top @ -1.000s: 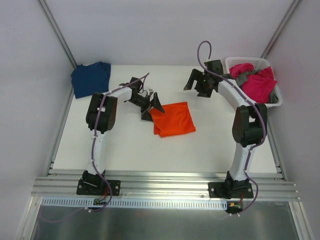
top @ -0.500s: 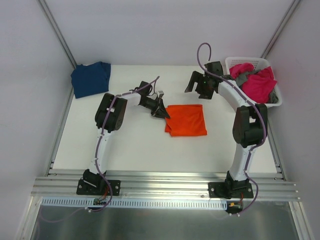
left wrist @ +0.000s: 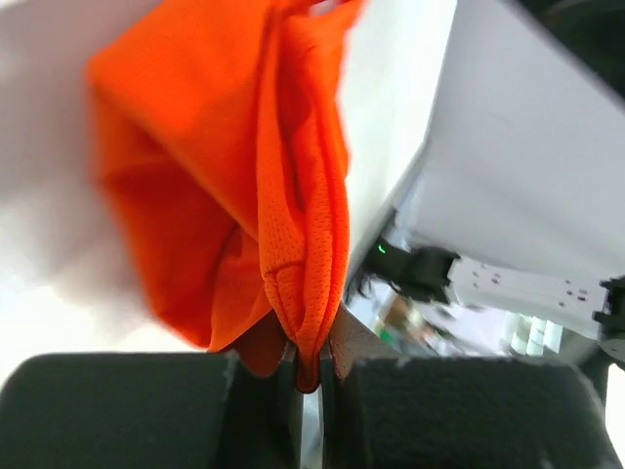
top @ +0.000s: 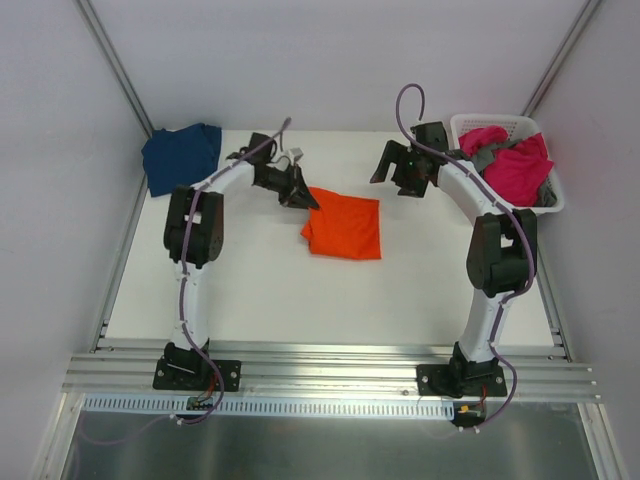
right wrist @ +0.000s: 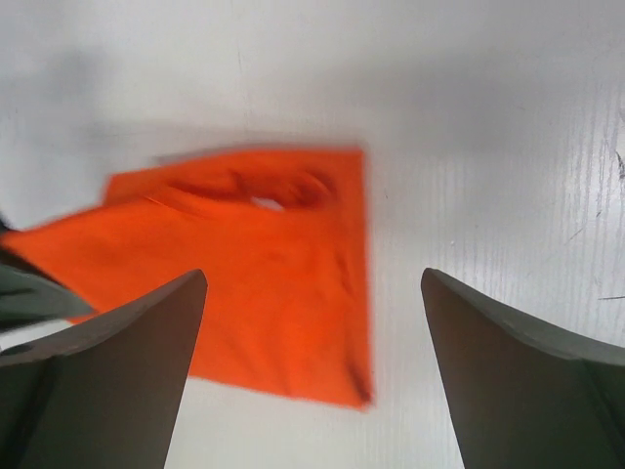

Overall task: Fold and stack the t-shirts
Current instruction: Neatly place the folded tshirt to the corner

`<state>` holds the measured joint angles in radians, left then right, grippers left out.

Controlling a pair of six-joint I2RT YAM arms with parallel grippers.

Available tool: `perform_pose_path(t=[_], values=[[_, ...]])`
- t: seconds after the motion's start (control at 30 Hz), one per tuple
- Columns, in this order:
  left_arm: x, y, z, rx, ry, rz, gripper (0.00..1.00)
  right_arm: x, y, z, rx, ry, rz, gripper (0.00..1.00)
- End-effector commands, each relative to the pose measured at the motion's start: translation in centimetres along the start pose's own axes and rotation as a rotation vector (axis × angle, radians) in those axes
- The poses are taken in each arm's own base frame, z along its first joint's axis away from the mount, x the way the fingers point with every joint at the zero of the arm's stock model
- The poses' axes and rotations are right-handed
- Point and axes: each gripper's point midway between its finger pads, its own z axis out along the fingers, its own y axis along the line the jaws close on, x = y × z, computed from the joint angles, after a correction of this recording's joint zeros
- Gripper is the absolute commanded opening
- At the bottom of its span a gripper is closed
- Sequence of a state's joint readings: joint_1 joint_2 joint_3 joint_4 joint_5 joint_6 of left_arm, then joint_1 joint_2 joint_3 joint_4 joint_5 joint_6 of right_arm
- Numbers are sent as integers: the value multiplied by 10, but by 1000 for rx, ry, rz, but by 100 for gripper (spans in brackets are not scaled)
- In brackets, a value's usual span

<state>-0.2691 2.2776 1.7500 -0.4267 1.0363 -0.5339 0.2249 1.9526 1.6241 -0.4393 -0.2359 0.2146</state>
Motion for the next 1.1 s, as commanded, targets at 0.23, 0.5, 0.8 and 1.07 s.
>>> perform_pose_path(t=[0.23,0.5,0.8,1.07], values=[[-56,-10,-150,-263,-321,327,0,-22,17,-22,-53,-80,11,97],[-48,16,-167,-333,-323,288,0,-18,17,-20,-60,-71,18,97],[-43,41,-176,-415,-322,243,0,-9,9,-19,-51,-54,30,97],[-43,46,-225,-508,-430,194,0,-14,8,-16,-53,-59,42,97]])
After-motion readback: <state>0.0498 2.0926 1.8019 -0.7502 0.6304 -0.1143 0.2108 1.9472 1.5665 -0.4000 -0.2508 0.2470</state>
